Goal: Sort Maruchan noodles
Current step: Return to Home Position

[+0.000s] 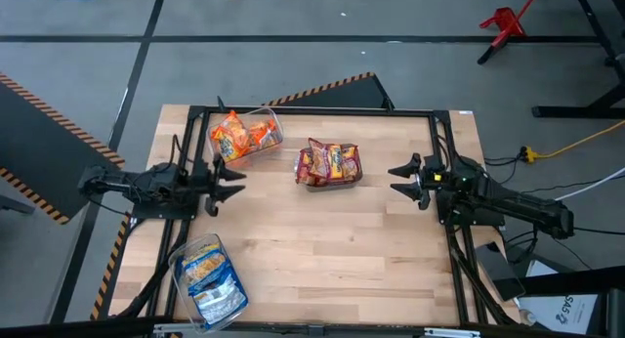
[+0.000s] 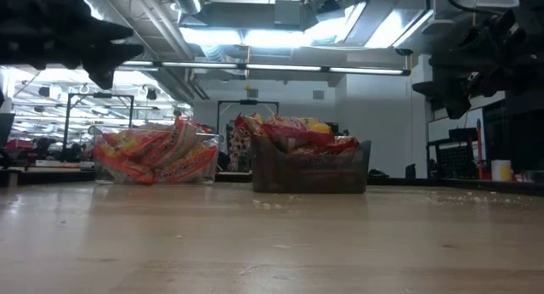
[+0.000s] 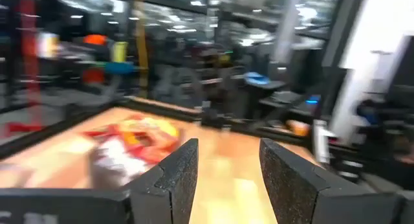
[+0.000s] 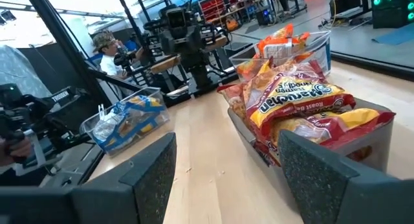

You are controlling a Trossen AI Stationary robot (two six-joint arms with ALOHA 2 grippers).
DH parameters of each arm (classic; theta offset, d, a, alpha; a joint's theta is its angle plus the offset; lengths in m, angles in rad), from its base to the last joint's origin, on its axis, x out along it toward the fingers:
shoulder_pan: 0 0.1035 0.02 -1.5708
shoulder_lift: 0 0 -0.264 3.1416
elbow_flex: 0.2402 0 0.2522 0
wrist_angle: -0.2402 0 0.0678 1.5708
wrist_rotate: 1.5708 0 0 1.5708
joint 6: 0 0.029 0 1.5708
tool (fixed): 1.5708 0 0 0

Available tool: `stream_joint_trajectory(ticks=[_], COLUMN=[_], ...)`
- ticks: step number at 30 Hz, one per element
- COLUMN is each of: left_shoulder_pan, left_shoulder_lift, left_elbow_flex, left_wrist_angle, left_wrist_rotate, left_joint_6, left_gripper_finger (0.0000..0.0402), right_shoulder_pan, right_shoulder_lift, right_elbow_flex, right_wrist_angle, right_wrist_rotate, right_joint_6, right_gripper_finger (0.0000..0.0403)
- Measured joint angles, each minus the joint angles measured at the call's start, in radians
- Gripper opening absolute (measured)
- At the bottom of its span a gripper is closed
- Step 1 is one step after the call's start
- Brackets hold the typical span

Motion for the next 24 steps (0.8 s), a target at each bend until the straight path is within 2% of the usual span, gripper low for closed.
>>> stream_joint_trajectory(ticks=[3, 7, 16, 24], left_shoulder_pan=[0.0, 0.0, 0.0, 0.0], left_shoulder_lift=[0.0, 0.0, 0.0, 0.0], left_elbow_flex=[0.0, 0.0, 0.0, 0.0], left_wrist_angle=[-0.018, -0.017, -0.016, -0.016], left_wrist_rotate=[-0.071, -0.08, -0.08, -0.081], left_joint_6=[0.002, 0.003, 0.005, 0.005], left_gripper_finger=[0.0158, 0.0158, 0.0158, 0.0158], right_shoulder_pan=[0.0, 0.0, 0.0, 0.0], right_shoulder_lift=[0.0, 0.0, 0.0, 0.0], right_elbow_flex=[0.0, 0.0, -0.001, -0.001], right_wrist_angle=[0.0, -0.003, -0.024, -0.022], right_wrist_rotate=[0.0, 0.043, 0.225, 0.237], right_joint_6=[0.0, -0.049, -0.096, -0.093], right_gripper_finger=[0.0253, 0.0253, 0.0253, 0.0253])
